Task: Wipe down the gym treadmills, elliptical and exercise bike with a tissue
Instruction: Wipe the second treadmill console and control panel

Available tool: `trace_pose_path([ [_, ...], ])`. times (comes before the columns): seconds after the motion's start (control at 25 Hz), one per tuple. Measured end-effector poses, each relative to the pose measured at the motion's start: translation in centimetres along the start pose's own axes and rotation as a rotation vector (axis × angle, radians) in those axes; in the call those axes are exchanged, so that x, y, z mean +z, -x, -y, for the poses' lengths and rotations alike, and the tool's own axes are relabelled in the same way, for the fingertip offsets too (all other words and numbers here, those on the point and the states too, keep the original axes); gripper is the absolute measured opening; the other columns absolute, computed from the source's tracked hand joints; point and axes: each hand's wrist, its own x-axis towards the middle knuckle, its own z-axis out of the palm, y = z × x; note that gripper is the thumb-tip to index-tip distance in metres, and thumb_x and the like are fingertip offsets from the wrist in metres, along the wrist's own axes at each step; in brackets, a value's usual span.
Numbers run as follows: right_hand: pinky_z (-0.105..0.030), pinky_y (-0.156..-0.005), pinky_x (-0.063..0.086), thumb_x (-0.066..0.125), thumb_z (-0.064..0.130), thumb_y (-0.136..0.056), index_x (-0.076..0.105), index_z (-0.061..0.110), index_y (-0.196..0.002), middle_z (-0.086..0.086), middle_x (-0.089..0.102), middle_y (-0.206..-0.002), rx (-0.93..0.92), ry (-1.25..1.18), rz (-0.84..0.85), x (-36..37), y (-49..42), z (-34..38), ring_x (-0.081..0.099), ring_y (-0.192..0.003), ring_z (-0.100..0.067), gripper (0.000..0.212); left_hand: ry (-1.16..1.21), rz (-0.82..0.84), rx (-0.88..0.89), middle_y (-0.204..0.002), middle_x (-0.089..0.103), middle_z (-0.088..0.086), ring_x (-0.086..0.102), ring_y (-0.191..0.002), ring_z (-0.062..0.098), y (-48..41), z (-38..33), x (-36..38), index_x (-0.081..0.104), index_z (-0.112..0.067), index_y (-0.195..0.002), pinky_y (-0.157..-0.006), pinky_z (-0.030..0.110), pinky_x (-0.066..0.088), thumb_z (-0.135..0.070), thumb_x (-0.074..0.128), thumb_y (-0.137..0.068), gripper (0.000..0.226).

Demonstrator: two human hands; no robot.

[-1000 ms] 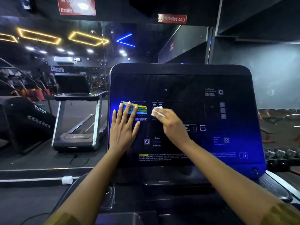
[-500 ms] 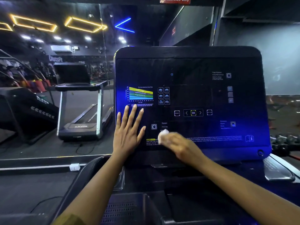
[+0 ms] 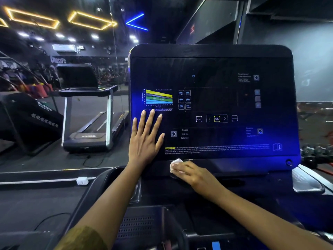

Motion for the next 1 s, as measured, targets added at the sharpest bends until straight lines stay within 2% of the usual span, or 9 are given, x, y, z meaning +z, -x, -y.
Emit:
trace_pose_path([
  [0.08,-0.019,-0.060,0.052,0.038,0.016,-0.094,0.062,0.013,-0.117,0.000,0.064,-0.116,0.008,0.011,0.041,-0.6,1.3,-0.4,0.054,-0.103,-0.014,0.033,0.012,0.000,-0.006,-0.157,0.023,0.008,0.012,-0.146,0.029,0.0,-0.1,-0.1,0.028,-0.019,-0.149,-0.118,0.048,0.010,-0.043,0.032,-0.097,0.058],
  [0.16,-0.021,-0.057,0.053,0.038,0.011,-0.089,0.058,0.014,-0.120,0.000,0.062,-0.117,0.051,-0.018,0.055,-1.4,2.7,-1.0,0.051,-0.104,-0.013,0.037,0.045,-0.008,-0.014,-0.156,0.026,0.009,0.015,-0.145,0.029,0.4,-0.3,-0.2,0.030,-0.018,-0.148,-0.117,0.047,0.009,-0.042,0.034,-0.096,0.058],
  [0.24,-0.025,-0.064,0.056,0.037,0.009,-0.087,0.058,0.013,-0.123,0.001,0.061,-0.119,0.119,-0.076,0.045,-1.7,2.9,-0.4,0.051,-0.104,-0.013,0.041,0.071,-0.008,-0.003,-0.155,0.028,0.010,0.016,-0.144,0.030,1.0,-1.3,-0.2,0.030,-0.018,-0.147,-0.117,0.046,0.007,-0.042,0.034,-0.096,0.058],
  [0.36,-0.025,-0.079,0.053,0.039,0.010,-0.087,0.058,0.013,-0.125,0.001,0.061,-0.118,0.160,-0.130,0.061,-0.6,1.2,1.9,0.054,-0.107,-0.012,0.043,0.065,0.020,0.004,-0.155,0.027,0.009,0.016,-0.144,0.030,2.3,-3.2,0.1,0.030,-0.018,-0.148,-0.117,0.047,0.008,-0.045,0.033,-0.095,0.059],
  [0.68,-0.027,-0.085,0.051,0.032,0.007,-0.077,0.064,0.015,-0.115,0.003,0.064,-0.114,0.425,-0.102,0.054,-3.0,5.8,0.1,0.059,-0.104,-0.013,0.050,0.012,0.047,-0.014,-0.157,0.023,0.008,0.011,-0.146,0.025,3.4,-4.3,0.6,0.028,-0.016,-0.149,-0.117,0.049,0.008,-0.047,0.031,-0.095,0.062],
  [0.76,-0.025,-0.086,0.048,0.038,0.003,-0.076,0.067,0.014,-0.111,0.000,0.066,-0.110,0.503,-0.062,0.052,-4.6,7.4,-0.9,0.061,-0.101,-0.015,0.047,0.014,0.056,-0.020,-0.157,0.023,0.008,0.012,-0.146,0.026,3.4,-4.3,0.5,0.028,-0.016,-0.149,-0.117,0.049,0.009,-0.047,0.031,-0.095,0.062],
  [0.88,-0.036,-0.075,0.058,0.061,-0.021,-0.063,0.069,0.010,-0.108,-0.005,0.068,-0.104,0.598,0.008,0.016,-6.1,9.0,-1.9,0.066,-0.095,-0.021,0.055,0.014,0.069,-0.021,-0.157,0.022,0.008,0.013,-0.146,0.027,3.4,-4.4,0.5,0.027,-0.016,-0.150,-0.117,0.049,0.009,-0.047,0.029,-0.095,0.063],
  [0.92,-0.038,-0.074,0.058,0.063,-0.025,-0.061,0.069,0.008,-0.109,-0.006,0.068,-0.103,0.616,0.017,-0.012,-6.1,8.7,-1.8,0.066,-0.094,-0.023,0.058,0.015,0.072,-0.023,-0.157,0.021,0.008,0.012,-0.146,0.028,3.4,-4.4,0.4,0.027,-0.016,-0.150,-0.117,0.049,0.009,-0.047,0.028,-0.096,0.063],
  [1.0,-0.033,-0.083,0.054,0.057,-0.018,-0.071,0.068,0.005,-0.111,-0.008,0.068,-0.104,0.574,0.028,-0.109,-5.8,6.1,-1.5,0.063,-0.097,-0.022,0.047,0.015,0.072,-0.025,-0.158,0.021,0.008,0.012,-0.146,0.028,3.4,-4.4,0.4,0.027,-0.016,-0.150,-0.117,0.050,0.009,-0.047,0.027,-0.096,0.062],
])
